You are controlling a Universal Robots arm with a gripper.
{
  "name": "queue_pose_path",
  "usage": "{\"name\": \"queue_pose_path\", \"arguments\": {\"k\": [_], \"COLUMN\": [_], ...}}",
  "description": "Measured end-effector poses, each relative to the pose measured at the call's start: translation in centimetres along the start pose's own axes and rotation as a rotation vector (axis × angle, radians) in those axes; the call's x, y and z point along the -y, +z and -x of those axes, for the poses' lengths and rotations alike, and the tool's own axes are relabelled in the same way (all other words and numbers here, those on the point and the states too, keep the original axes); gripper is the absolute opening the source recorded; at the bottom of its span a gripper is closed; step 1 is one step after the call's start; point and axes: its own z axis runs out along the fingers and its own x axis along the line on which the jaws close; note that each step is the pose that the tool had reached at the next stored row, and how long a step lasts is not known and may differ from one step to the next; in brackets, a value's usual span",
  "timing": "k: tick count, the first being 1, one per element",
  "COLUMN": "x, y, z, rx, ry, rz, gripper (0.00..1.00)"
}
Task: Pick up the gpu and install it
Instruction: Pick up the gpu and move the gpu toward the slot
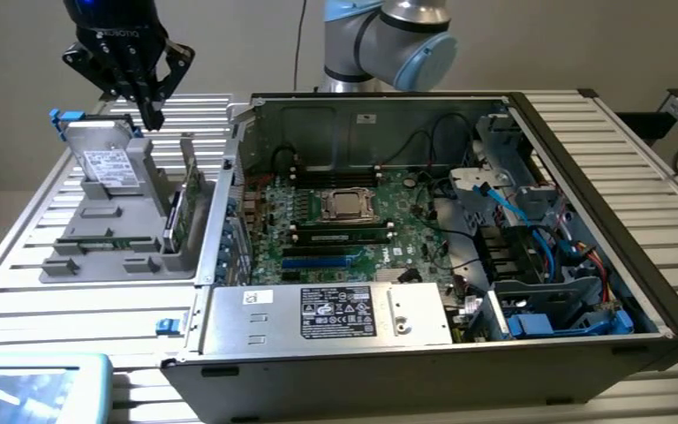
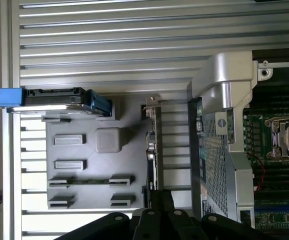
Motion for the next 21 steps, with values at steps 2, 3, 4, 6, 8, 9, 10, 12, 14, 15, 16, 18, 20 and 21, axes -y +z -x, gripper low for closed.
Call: {"name": "queue_pose_path", "arguments": {"k": [2,3,4,6,8,9,10,12,14,15,16,18,20,21], "x": [0.00,0.00,0.00,0.00,0.00,0.00,0.00,0.03,0.04,0.06,0.07,0.14,0.50,0.64], "y": [0.00,0.00,0.00,0.00,0.00,0.01,0.03,0.16,0.37,0.49,0.57,0.71,1.01,1.18], "z": [0.0,0.0,0.0,0.0,0.0,0.0,-0.1,-0.4,-0.5,-0.7,-0.8,-1.0,-1.0,-1.0], "rx": [0.0000,0.0000,0.0000,0.0000,0.0000,0.0001,0.0000,0.0004,0.0009,0.0010,0.0011,0.0015,0.0004,0.0004], "ry": [0.000,0.000,0.000,0.000,0.000,0.000,0.000,0.007,0.025,0.030,0.032,0.034,0.034,0.034], "rz": [0.0000,0.0000,0.0000,0.0000,0.0000,0.0000,0.0001,0.0003,0.0008,0.0008,0.0008,0.0011,0.0019,0.0020], "gripper": [0.13,0.19,0.25,0.31,0.37,0.43,0.49,0.49,0.49,0.49,0.49,0.49,0.49,0.49]}}
